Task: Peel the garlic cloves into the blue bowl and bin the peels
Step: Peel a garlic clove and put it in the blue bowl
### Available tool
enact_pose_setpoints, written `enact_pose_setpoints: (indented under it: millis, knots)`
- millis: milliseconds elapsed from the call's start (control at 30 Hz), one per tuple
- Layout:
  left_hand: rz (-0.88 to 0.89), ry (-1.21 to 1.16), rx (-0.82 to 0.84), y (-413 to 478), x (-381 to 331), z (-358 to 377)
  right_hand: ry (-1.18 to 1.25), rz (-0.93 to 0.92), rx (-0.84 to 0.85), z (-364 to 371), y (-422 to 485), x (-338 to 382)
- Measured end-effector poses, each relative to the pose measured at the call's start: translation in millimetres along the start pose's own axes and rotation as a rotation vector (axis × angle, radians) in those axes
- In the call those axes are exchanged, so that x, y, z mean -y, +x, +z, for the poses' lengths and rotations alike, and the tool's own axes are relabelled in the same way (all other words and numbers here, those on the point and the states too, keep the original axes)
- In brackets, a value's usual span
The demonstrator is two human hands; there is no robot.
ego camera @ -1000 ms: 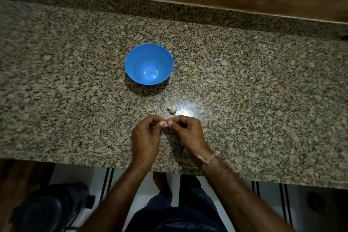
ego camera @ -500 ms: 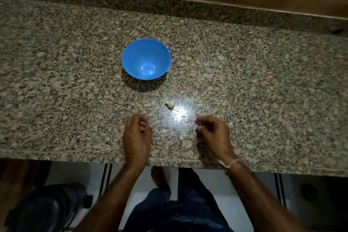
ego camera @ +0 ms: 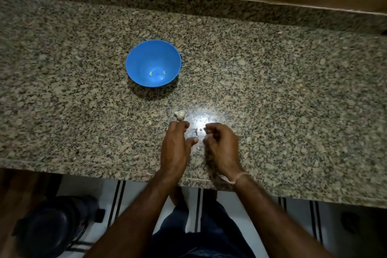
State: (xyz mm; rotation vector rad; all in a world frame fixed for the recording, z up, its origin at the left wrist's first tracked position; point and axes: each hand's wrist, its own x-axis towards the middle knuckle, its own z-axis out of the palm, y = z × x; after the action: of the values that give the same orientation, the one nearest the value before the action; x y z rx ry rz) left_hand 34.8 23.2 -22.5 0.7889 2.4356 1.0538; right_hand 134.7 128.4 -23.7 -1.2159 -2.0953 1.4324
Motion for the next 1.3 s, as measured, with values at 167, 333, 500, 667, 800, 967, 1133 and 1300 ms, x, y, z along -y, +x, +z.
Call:
enact_pose_setpoints:
  millis: [167, 333, 500, 667, 800, 967, 1133, 1300]
  knots:
    - [0.026, 0.1, -0.079, 9, -16, 14, 0.061, 0.062, 0.001, -41, -5, -27]
    - [-0.017, 0.159, -0.108, 7, -21, 22, 0.027, 0.004, 0.084, -50, 0, -24]
    - [-0.125, -0.102, -0.269, -4, -27, 12, -0.138, -0.16, 0.211, -53, 13, -14]
    - [-0.3, -0.27, -0.445, -27, -18, -9, -0.396, -0.446, 0.398, -25, 27, 3]
    - [-0.362, -0.247, -0.458, -38, -15, -10, -0.425, -0.632, 0.499, -12, 2, 3]
    - [-0.431, -0.313, -0.498, -48, -13, -8, -0.308, -0.457, 0.362, -32, 0, -13]
    - [-0.443, -0.354, -0.498, -56, -6, -5, -0.407, -0.522, 0.343, -32, -5, -15]
    - [-0.452, -0.377, -0.489, -57, -6, -3, -0.381, -0.579, 0.419, -5, -1, -1]
